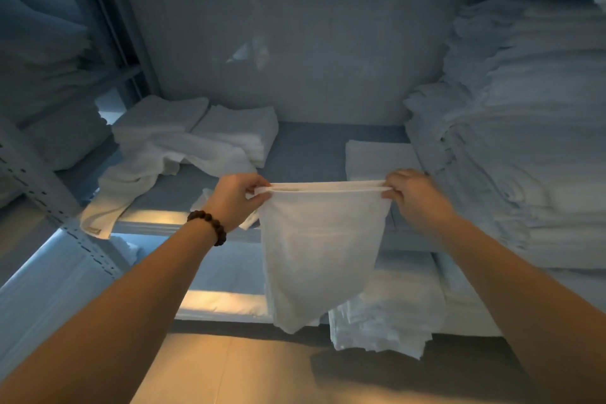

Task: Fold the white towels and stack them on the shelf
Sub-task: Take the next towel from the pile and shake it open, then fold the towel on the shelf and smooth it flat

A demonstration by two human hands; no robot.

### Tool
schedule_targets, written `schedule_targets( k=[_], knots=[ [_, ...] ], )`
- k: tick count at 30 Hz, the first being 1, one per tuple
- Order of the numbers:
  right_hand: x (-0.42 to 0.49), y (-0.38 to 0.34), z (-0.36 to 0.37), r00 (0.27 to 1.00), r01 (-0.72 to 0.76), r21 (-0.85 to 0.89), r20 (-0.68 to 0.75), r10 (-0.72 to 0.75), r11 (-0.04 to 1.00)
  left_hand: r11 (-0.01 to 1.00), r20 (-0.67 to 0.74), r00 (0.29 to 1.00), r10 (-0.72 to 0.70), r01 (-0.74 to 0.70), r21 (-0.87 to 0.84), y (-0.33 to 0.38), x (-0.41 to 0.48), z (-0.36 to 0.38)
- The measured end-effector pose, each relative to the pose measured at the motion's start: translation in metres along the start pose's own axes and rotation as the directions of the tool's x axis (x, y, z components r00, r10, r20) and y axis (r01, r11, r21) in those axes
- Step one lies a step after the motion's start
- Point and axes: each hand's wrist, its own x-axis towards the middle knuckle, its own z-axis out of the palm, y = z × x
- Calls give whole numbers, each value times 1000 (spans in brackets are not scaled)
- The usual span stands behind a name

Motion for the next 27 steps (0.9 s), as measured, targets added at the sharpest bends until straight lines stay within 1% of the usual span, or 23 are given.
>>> schedule_targets(
  k=[4,7,9,10,11,13,15,18,21,23,25,27],
  knots=[
    [0,7,5,994,-97,239,-26,106,966,996,15,999,38,-36,-83,5,2,-4],
    [3,9,7,978,-178,443,-18,208,879,989,-2,1000,14,-14,-146,6,6,-4],
    [8,7,7,961,-199,580,-44,274,790,991,-30,1000,6,-10,-134,4,10,-4],
    [11,5,7,952,-199,614,-62,299,764,995,-44,999,21,-26,-101,2,14,-4],
    [15,4,8,948,-197,621,-78,310,759,997,-56,997,58,-61,-47,-1,19,-4],
    [25,3,11,945,-195,556,-116,307,808,988,-51,988,145,-142,60,-6,32,-5],
    [37,1,16,936,-196,480,-167,309,855,980,-36,983,179,-175,97,-14,47,-7],
    [60,-4,24,921,-180,375,-262,290,910,967,-65,972,224,-213,138,-29,71,-7],
    [92,-7,30,902,-148,310,-348,257,939,954,-113,961,254,-230,190,-45,99,-4],
    [116,-8,35,887,-149,231,-398,233,961,944,-144,951,274,-238,230,-56,120,-2],
    [142,-8,40,883,-174,107,-422,203,979,936,-159,946,283,-237,259,-68,142,-3],
    [166,-5,48,890,-205,20,-411,195,978,934,-176,945,275,-220,280,-81,164,-2]
  ],
)
